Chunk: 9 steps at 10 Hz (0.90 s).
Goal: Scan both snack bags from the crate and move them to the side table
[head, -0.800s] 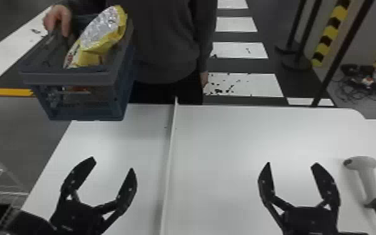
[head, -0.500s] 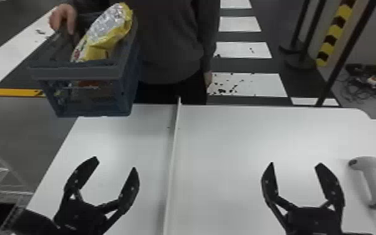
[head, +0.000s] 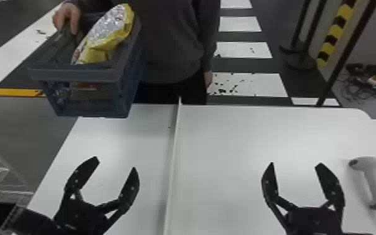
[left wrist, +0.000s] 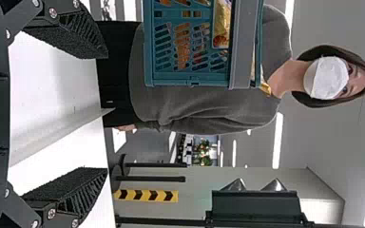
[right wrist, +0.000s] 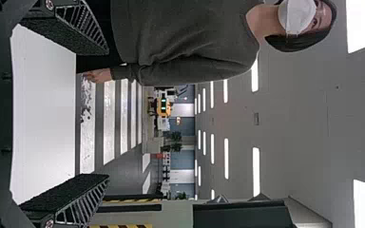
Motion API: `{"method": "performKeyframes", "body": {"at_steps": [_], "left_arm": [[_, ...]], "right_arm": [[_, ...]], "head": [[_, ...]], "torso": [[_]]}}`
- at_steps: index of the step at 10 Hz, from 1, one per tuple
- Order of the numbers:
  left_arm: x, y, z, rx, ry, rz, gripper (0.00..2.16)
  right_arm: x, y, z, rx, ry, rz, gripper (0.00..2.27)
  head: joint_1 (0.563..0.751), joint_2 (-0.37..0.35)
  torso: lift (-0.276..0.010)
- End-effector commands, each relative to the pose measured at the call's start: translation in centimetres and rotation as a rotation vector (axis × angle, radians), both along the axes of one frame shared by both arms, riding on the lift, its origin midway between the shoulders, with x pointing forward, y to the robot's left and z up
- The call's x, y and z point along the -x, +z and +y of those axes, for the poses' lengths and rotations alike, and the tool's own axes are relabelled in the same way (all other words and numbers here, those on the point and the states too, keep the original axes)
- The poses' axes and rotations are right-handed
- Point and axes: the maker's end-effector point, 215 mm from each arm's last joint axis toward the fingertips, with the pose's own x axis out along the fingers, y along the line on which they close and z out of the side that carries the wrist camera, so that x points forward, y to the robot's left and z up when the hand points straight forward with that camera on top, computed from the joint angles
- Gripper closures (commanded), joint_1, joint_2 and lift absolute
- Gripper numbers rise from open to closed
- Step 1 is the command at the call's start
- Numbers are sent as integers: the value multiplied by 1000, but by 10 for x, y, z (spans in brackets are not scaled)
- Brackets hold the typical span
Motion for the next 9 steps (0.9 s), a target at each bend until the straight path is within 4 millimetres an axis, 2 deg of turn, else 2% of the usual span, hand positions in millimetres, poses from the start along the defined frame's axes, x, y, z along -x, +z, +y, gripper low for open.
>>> {"method": "performKeyframes", "body": {"at_steps": [1, 3, 6, 9], "left_arm": [[0, 0, 0, 3, 2, 0, 157], [1, 0, -1, 6, 0, 1, 157], [6, 2, -21, 25, -38, 3, 161], [4, 6, -19, 22, -34, -6, 161]], "right_arm": [[0, 0, 0, -1, 0, 0, 63], [0, -1, 0, -1, 0, 2, 63], [0, -2, 0, -1, 0, 3, 63], [0, -3, 0, -2, -1, 6, 63]], "head": [[695, 55], [695, 56], [695, 41], [695, 25]], "torso": [[-99], [-99], [-99], [-99]]}}
